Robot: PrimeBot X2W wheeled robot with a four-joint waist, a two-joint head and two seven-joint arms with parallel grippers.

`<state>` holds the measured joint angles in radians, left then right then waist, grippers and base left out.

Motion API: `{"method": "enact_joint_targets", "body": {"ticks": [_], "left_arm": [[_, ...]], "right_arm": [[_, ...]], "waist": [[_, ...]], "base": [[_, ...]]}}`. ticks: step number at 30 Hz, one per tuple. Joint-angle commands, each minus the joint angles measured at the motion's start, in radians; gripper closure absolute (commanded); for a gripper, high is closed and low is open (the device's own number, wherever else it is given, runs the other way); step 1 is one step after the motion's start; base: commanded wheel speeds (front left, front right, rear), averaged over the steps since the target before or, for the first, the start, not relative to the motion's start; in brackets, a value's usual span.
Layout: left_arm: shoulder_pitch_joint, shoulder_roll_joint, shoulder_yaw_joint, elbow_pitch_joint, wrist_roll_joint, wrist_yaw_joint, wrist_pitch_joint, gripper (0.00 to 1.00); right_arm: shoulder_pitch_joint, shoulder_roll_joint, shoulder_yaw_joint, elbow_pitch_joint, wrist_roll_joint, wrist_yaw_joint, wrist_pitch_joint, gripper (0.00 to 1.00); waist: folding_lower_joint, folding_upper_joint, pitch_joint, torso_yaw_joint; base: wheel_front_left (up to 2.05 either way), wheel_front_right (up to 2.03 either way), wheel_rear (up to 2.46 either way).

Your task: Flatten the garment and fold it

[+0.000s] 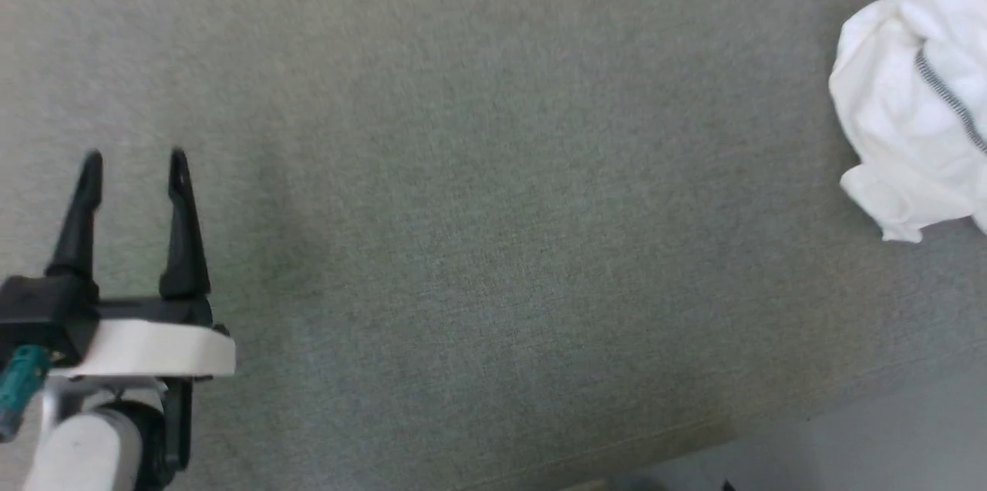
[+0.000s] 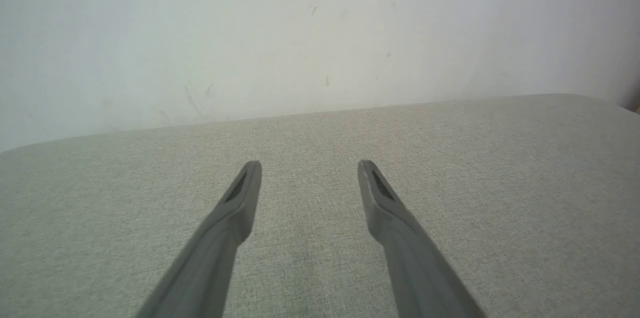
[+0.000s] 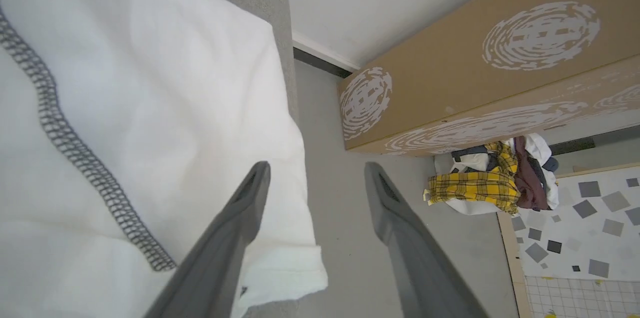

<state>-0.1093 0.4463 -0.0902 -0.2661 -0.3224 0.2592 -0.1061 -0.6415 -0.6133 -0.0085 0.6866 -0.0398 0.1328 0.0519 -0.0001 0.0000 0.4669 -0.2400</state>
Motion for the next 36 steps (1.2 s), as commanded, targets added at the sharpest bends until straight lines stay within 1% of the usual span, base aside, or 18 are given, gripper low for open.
{"method": "enact_joint_targets", "body": {"ticks": [1, 5, 8, 11, 14, 18, 21, 24, 27, 33, 36], "left_arm": [[0.019, -0.004, -0.004, 0.016, 0.005, 0.010, -0.003, 0.00], [0.058, -0.010, -0.007, 0.057, 0.010, 0.029, 0.002, 0.00], [0.091, -0.013, -0.006, 0.078, 0.012, 0.042, 0.006, 0.00], [0.121, -0.011, -0.002, 0.093, 0.012, 0.053, 0.008, 0.00], [0.137, -0.011, -0.001, 0.110, 0.010, 0.057, 0.005, 0.00], [0.148, -0.011, -0.005, 0.136, 0.011, 0.058, 0.000, 0.00], [0.155, -0.009, -0.006, 0.154, 0.009, 0.058, -0.002, 0.00], [0.168, -0.006, -0.008, 0.163, 0.006, 0.056, -0.001, 0.00], [0.191, -0.001, -0.012, 0.163, 0.001, 0.051, 0.005, 0.00], [0.246, 0.007, -0.025, 0.144, -0.014, 0.040, 0.031, 0.00], [0.263, 0.008, -0.035, 0.128, -0.019, 0.036, 0.051, 0.00]], "right_arm": [[0.043, 0.000, -0.006, -0.016, -0.010, -0.002, -0.025, 0.00], [0.173, 0.017, -0.004, -0.089, -0.009, -0.002, -0.060, 0.00], [0.282, 0.065, -0.016, -0.183, 0.011, -0.002, -0.054, 0.00], [0.375, 0.136, -0.005, -0.300, 0.043, -0.002, -0.025, 0.00], [0.430, 0.211, 0.019, -0.400, 0.095, -0.002, -0.002, 0.00], [0.456, 0.324, 0.032, -0.509, 0.169, -0.002, 0.009, 0.00], [0.448, 0.410, 0.030, -0.579, 0.227, -0.002, -0.005, 0.00], [0.455, 0.471, 0.018, -0.633, 0.253, -0.002, -0.008, 0.00], [0.489, 0.501, -0.005, -0.679, 0.266, -0.002, 0.003, 0.00], [0.601, 0.530, -0.018, -0.771, 0.273, -0.002, 0.052, 0.00], [0.655, 0.538, -0.027, -0.804, 0.250, -0.002, 0.062, 0.00]], "waist": [[0.0001, 0.0000, -0.115, 0.030], [0.0001, 0.0000, -0.207, 0.047], [0.0001, 0.0000, -0.263, 0.061], [0.0001, 0.0000, -0.301, 0.076], [0.0001, 0.0000, -0.332, 0.101], [0.0001, 0.0000, -0.369, 0.141], [0.0001, 0.0000, -0.393, 0.165], [0.0001, 0.0000, -0.419, 0.183], [0.0001, 0.0000, -0.443, 0.198], [0.0001, 0.0000, -0.485, 0.208], [0.0001, 0.0000, -0.503, 0.211]], "base": [[0.00, 0.00, 0.00], [0.00, 0.00, 0.00], [0.00, 0.00, 0.00], [0.00, 0.00, 0.00], [0.00, 0.00, 0.00], [0.00, 0.00, 0.00], [0.00, 0.00, 0.00], [0.00, 0.00, 0.00], [0.00, 0.00, 0.00], [0.00, 0.00, 0.00], [0.00, 0.00, 0.00]]}}
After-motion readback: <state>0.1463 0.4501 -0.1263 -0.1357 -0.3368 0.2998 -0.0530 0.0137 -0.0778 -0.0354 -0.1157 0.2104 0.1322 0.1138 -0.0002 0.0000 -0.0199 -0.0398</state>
